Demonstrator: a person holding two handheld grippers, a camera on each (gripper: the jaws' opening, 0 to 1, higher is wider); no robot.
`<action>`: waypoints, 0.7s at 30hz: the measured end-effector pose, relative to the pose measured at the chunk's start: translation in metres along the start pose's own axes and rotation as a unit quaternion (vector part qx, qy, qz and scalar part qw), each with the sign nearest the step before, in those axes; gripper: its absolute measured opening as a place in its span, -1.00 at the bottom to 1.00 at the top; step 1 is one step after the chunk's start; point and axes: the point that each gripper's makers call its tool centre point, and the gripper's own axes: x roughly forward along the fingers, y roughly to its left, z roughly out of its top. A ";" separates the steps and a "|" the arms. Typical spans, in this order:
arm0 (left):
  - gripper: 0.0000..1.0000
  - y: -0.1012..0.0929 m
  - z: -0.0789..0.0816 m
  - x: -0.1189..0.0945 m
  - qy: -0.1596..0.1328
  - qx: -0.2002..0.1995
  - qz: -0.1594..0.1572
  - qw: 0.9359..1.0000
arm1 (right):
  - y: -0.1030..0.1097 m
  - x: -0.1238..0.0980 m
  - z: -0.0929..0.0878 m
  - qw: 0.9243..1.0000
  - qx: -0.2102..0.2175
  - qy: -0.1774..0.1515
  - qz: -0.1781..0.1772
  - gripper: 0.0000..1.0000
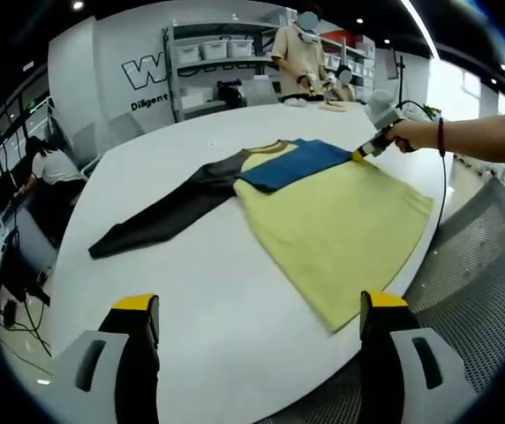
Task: Fold the garment on the visible template until the final outline fits inside the template.
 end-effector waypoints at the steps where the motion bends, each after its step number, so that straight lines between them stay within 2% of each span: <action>1: 0.85 0.000 0.000 0.000 0.000 -0.001 -0.001 1.000 | 0.001 0.000 0.003 1.000 0.013 -0.016 0.005 -0.95; 3: 0.85 0.000 0.000 0.000 -0.001 -0.001 -0.001 1.000 | -0.001 -0.004 0.003 1.000 0.018 -0.022 0.006 -0.83; 5: 0.85 0.001 0.000 0.000 0.001 -0.002 0.001 1.000 | 0.001 -0.008 0.012 0.997 0.045 -0.053 0.013 -0.67; 7: 0.85 0.001 -0.001 0.000 0.001 -0.006 0.000 1.000 | 0.003 -0.013 0.015 0.997 0.046 -0.064 0.026 -0.55; 10: 0.85 0.000 0.000 0.000 -0.001 -0.007 -0.003 1.000 | 0.009 -0.020 0.021 0.993 0.063 -0.084 0.045 -0.26; 11: 0.85 0.000 0.000 0.000 -0.001 -0.006 -0.005 1.000 | 0.010 -0.023 0.023 0.992 0.076 -0.093 0.049 -0.09; 14: 0.85 -0.001 -0.001 0.000 0.002 -0.004 -0.007 1.000 | 0.014 -0.028 0.027 0.990 0.080 -0.102 0.061 0.25; 21: 0.85 -0.003 0.002 0.000 -0.004 -0.002 -0.009 1.000 | 0.030 -0.039 0.034 0.989 0.053 -0.114 0.080 0.76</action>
